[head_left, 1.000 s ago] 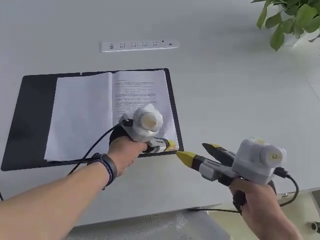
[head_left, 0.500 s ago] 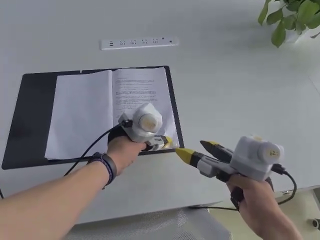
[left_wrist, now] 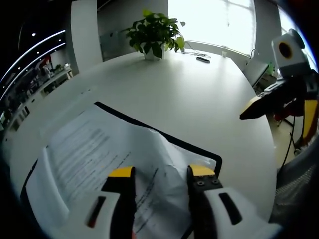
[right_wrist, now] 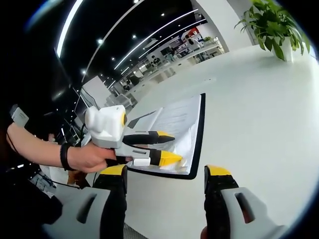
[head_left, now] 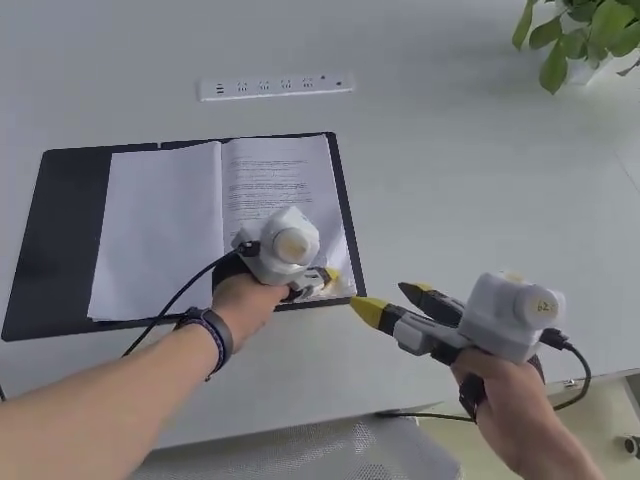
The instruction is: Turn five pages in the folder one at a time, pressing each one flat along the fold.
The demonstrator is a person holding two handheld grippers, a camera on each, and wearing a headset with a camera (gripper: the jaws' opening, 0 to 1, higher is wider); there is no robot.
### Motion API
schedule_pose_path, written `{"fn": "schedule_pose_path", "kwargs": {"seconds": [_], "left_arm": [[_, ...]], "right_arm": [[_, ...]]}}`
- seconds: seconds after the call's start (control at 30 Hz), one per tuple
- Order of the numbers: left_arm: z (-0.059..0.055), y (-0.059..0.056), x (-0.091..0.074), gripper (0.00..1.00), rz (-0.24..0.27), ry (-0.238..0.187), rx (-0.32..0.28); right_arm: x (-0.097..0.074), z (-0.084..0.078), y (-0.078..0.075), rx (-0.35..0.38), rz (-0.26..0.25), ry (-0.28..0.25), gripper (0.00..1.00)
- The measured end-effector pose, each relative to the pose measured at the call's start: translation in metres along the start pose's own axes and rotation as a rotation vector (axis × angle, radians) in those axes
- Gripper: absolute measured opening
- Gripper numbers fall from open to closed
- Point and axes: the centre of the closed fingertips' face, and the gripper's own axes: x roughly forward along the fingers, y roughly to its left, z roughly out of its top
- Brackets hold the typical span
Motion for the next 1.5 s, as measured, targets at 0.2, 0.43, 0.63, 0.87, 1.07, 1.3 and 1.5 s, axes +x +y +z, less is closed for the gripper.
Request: {"fn": "schedule_pose_path", "kwargs": {"seconds": [0.2, 0.43, 0.63, 0.87, 1.07, 1.3, 1.5], "left_arm": [[0.000, -0.002, -0.001, 0.37, -0.012, 0.004, -0.010], [0.001, 0.002, -0.003, 0.35, -0.015, -0.014, -0.064], [0.000, 0.002, -0.004, 0.33, -0.022, -0.028, -0.091], [0.000, 0.002, -0.004, 0.32, -0.020, -0.029, -0.090], [0.000, 0.002, -0.004, 0.32, -0.021, -0.032, -0.096], [0.001, 0.003, -0.004, 0.32, -0.021, -0.035, -0.104], [0.001, 0.003, -0.004, 0.31, -0.022, -0.036, -0.107]], "right_arm": [[0.003, 0.001, -0.003, 0.015, 0.001, -0.009, 0.60], [0.020, 0.001, -0.002, -0.001, 0.032, 0.012, 0.58], [0.038, 0.011, -0.002, -0.011, 0.068, 0.018, 0.56], [0.070, 0.032, -0.003, -0.013, 0.117, 0.012, 0.53], [0.092, 0.045, -0.003, 0.029, 0.150, 0.004, 0.50], [0.106, 0.044, -0.009, 0.072, 0.152, 0.015, 0.48], [0.113, 0.037, -0.012, 0.134, 0.154, 0.031, 0.45]]}}
